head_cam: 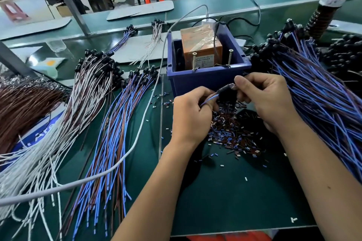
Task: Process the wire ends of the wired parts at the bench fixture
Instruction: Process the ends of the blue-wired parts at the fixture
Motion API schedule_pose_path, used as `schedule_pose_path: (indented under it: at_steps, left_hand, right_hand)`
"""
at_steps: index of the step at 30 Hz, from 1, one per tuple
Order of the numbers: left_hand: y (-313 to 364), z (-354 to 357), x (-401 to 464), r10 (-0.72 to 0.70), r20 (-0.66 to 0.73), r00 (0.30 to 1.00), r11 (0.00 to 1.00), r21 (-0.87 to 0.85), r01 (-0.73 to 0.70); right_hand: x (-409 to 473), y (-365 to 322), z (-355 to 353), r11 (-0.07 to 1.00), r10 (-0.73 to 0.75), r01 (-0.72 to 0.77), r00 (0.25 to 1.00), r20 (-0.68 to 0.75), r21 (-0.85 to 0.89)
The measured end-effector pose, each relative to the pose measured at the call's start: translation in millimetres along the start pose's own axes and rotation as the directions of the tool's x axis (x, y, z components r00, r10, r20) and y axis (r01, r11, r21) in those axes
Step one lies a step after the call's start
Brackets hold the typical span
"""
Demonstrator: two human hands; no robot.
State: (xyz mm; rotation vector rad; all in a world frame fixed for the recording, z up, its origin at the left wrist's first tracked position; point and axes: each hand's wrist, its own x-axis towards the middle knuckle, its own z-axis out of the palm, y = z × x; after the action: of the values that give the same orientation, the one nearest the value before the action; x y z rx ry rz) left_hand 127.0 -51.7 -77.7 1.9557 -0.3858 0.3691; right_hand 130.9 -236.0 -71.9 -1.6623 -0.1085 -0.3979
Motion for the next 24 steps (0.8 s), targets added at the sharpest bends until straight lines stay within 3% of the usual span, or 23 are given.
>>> schedule_pose_path:
  at_steps: [8, 13, 18, 24]
  left_hand:
    - [2, -2, 2, -0.076, 0.147, 0.986, 0.98, -0.171, 0.101]
    - [-3, -9, 5, -0.156, 0.134, 0.979, 0.925, -0.329, 0.193]
    - [-2, -8, 5, -0.176, 0.111, 0.978, 0.879, -0.43, 0.207]
    - [6, -4, 1, -0.081, 0.125, 0.989, 0.873, -0.47, 0.131]
  right_hand:
    - [1, 0, -5, 0.999, -0.007, 0.008, 1.0, 0.006, -0.053]
    - [7, -1, -20, 0.992, 0.069, -0.048, 0.98, -0.184, 0.116]
    - [1, -1, -5, 0.987, -0.082, 0.073, 0.995, -0.062, -0.142]
    - [-14, -8, 30, 0.975, -0.023, 0.007, 0.997, 0.072, 0.22]
